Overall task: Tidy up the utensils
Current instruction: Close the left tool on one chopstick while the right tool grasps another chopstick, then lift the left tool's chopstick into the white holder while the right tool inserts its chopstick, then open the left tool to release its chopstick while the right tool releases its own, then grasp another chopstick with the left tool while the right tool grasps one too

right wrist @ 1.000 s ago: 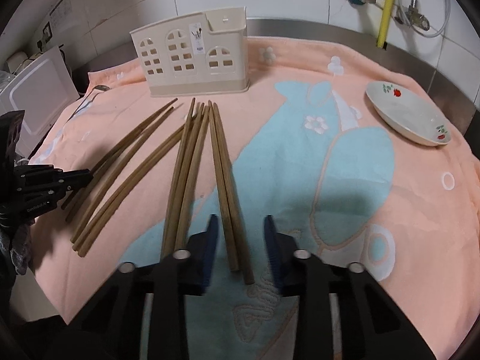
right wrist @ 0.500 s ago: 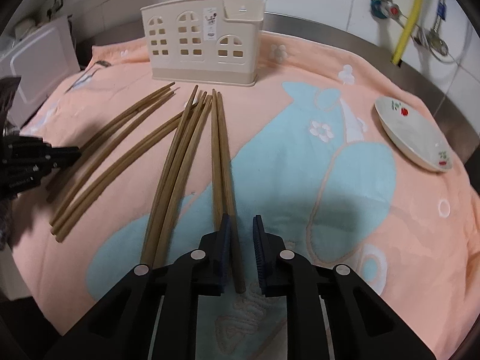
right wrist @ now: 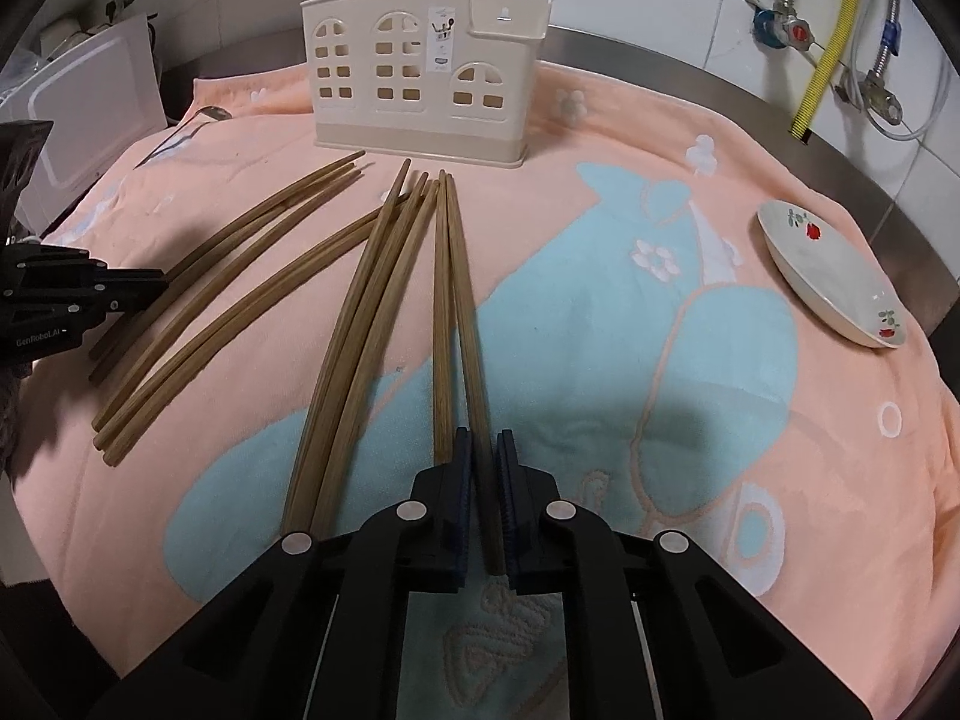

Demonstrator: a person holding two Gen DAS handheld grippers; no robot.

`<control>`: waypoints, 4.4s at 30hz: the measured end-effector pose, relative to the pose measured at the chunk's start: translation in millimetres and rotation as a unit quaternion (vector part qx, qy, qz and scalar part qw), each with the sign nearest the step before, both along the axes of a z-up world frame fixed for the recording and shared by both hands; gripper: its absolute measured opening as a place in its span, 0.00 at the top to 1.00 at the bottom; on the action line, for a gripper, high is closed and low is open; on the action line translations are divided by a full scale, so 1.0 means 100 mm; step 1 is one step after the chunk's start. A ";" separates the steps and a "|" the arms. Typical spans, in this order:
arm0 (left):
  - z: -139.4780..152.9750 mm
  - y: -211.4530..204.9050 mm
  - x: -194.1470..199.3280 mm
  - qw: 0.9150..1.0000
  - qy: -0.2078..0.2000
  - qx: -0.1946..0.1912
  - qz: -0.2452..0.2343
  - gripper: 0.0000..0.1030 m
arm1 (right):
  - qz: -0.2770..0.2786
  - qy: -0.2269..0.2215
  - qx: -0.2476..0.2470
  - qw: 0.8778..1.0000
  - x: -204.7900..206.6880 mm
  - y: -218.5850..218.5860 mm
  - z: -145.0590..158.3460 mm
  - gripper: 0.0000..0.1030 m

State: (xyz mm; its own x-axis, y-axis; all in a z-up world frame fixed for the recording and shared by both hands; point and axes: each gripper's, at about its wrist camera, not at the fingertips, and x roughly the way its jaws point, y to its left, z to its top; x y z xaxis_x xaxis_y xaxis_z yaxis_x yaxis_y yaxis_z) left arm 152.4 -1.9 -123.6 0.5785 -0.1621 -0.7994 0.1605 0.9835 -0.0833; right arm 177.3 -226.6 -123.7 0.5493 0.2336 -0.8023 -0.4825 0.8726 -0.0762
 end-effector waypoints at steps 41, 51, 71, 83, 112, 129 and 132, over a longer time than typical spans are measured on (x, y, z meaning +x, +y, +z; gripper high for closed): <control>1.61 0.15 -0.10 0.988 -0.154 -0.034 -0.001 0.95 | 0.013 -0.126 0.089 0.988 0.33 0.35 1.97 0.94; 2.43 0.21 0.02 0.973 -0.228 -0.027 -0.005 0.95 | 0.009 -0.155 0.098 0.983 0.72 0.43 2.64 0.94; 2.18 0.34 1.10 0.983 -0.179 0.005 0.042 0.95 | -0.011 -0.106 0.080 0.991 1.39 0.69 2.21 0.94; 1.94 0.36 1.39 0.990 -0.130 0.007 0.056 0.94 | -0.020 -0.089 0.081 0.993 1.52 0.69 2.06 0.94; 1.70 0.36 0.13 0.989 -0.137 -0.016 0.054 0.64 | 0.013 -0.134 0.091 0.987 0.07 0.32 1.78 0.59; 0.78 0.26 -0.37 0.996 -0.056 -0.025 0.058 0.61 | -0.015 -0.036 0.057 0.998 -0.21 0.07 0.53 0.64; 0.64 0.24 -0.40 0.997 -0.041 -0.031 0.061 0.61 | -0.012 -0.025 0.054 0.998 -0.19 0.09 0.42 0.68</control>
State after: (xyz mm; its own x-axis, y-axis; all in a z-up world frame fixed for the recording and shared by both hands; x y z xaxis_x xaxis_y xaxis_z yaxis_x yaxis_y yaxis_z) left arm 112.6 21.9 -59.8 0.6592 -0.1341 -0.7399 0.0486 0.9895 -0.1360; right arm 158.7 -217.6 -81.5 0.5952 0.3032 -0.7442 -0.4591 0.8884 -0.0052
